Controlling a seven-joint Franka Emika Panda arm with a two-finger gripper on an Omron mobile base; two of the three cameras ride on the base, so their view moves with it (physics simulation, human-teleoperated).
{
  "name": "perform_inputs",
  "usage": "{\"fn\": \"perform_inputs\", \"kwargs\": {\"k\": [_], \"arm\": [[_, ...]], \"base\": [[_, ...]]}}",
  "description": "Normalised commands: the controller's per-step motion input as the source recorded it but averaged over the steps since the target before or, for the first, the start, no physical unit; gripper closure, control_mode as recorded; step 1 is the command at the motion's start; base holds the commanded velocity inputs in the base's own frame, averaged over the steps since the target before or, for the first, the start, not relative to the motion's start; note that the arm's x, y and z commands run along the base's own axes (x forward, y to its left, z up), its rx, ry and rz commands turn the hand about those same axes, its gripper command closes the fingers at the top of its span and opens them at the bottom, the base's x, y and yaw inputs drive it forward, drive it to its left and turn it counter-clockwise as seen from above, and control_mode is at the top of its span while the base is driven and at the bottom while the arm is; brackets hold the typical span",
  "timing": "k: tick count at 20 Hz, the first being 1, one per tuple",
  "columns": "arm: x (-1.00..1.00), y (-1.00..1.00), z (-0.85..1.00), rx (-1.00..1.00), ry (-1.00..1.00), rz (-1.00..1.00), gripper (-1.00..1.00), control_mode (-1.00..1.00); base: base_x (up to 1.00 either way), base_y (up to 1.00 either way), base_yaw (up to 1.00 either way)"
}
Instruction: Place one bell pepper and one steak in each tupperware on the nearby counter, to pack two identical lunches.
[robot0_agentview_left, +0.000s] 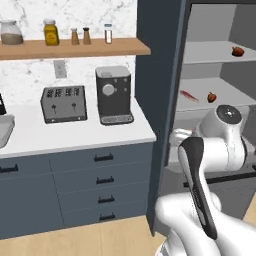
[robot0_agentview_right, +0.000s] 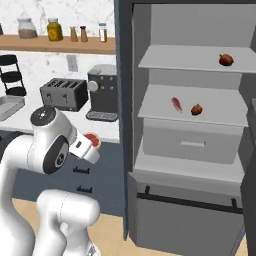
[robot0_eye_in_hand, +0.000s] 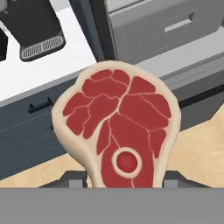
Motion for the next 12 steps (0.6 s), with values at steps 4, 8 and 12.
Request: {"fn": "perform_inputs", "kwargs": {"k": [4, 8, 12], "arm": [[0.00, 0.00, 0.00, 0.00, 0.00, 0.00, 1.00, 1.00], [0.00, 0.00, 0.00, 0.00, 0.00, 0.00, 1.00, 1.00], [0.00, 0.00, 0.00, 0.00, 0.00, 0.00, 1.00, 1.00]], "base": [[0.02, 1.00, 0.01], [0.29, 1.00, 0.00], [0.58, 1.00, 0.00]]}}
